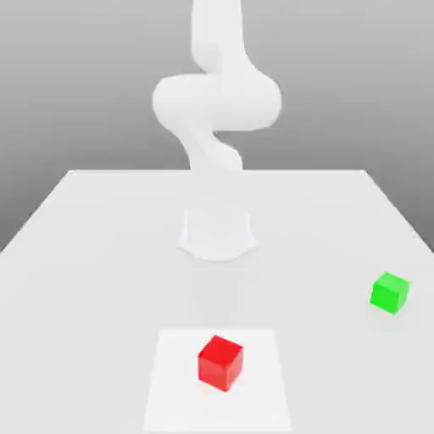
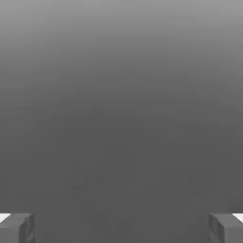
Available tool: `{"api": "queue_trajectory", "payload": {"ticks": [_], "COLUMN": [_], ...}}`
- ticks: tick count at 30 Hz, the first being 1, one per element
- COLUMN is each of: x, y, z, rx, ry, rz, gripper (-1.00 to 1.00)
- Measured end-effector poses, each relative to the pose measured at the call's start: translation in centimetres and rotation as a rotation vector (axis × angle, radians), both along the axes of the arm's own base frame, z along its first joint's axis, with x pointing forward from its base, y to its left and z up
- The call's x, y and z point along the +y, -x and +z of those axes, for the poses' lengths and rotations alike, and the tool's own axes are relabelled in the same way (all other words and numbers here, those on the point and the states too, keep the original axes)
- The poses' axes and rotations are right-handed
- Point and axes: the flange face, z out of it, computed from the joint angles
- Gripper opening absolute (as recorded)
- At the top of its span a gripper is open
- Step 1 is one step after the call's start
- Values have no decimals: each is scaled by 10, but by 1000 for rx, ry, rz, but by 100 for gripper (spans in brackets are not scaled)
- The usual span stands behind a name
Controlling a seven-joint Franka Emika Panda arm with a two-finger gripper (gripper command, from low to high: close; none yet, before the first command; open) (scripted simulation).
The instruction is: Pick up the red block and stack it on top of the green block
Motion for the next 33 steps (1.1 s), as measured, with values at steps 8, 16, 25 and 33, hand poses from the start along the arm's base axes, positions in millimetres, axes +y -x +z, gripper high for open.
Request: {"api": "queue_trajectory", "payload": {"ticks": [8,16,25,33], "x": [0,-3,2,2], "y": [-69,-59,-24,-21], "z": [-183,-360,-493,-517], "rx": [301,562,671,676], "ry": [244,329,308,308], "rz": [287,652,899,903], "gripper": [0,0,0,-100]}}
